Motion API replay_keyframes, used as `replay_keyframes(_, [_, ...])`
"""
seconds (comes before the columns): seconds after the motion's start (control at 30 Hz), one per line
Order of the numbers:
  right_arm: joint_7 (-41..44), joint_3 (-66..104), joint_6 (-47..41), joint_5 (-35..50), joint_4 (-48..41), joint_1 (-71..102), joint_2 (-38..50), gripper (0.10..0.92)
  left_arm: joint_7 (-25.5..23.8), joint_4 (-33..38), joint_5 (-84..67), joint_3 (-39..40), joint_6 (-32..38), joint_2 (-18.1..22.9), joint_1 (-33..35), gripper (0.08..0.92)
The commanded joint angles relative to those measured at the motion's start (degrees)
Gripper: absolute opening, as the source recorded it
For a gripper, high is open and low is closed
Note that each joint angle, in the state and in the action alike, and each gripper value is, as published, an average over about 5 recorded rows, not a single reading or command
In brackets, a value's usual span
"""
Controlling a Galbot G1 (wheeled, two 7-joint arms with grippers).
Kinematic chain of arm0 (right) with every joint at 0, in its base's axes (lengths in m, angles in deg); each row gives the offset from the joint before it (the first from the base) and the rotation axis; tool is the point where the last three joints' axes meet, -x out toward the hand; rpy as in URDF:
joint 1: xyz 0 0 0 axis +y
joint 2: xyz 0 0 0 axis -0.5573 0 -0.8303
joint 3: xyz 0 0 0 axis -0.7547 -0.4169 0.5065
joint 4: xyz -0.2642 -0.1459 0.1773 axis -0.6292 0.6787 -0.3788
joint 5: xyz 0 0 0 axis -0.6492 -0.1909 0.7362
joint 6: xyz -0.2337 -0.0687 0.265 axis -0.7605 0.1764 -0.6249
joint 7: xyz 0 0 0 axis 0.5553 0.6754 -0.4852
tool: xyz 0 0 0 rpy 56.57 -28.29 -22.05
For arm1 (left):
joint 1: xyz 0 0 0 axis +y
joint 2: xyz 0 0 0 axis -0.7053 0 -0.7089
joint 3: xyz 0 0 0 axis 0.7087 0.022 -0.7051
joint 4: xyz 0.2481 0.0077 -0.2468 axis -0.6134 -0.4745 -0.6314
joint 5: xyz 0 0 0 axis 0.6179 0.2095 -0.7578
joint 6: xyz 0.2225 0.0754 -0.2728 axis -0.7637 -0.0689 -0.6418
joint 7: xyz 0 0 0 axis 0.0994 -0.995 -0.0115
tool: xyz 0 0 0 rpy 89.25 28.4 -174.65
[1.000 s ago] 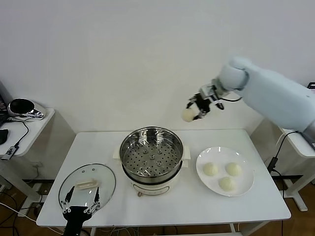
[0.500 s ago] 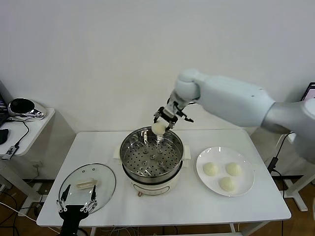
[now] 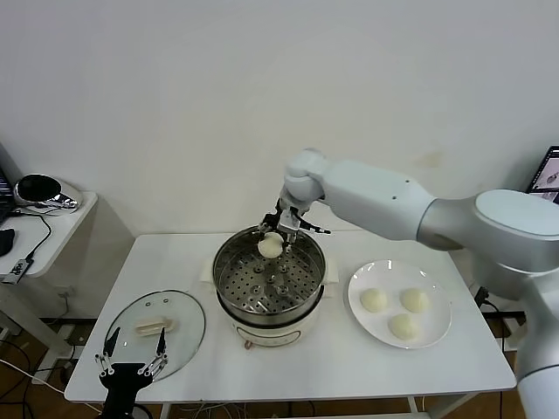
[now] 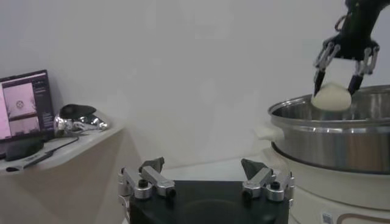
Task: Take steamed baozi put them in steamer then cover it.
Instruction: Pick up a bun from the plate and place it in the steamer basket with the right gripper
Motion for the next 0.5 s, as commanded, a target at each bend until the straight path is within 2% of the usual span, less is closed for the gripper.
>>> replay_keyframes(0.03, [-1.68, 0.50, 4.44, -6.07, -4.89, 2.86, -3.27, 0.577, -0.03, 0.09, -0.03, -0.04, 0.05, 0.04, -0.04, 0.823])
replay_keyframes(0.3, [-2.75, 1.15, 5.61, -8.64, -6.22, 4.25, -3.92, 0.586, 0.00, 0.32, -0.03, 0.14, 0.12, 0.29, -0.01, 0.823])
replay_keyframes(0.5, [-3.25, 1.26, 5.79, -6.49, -5.41, 2.52, -3.20, 0.718, 0.03, 0.75, -0.01, 0.15, 0.14, 0.51, 0.21, 0.823])
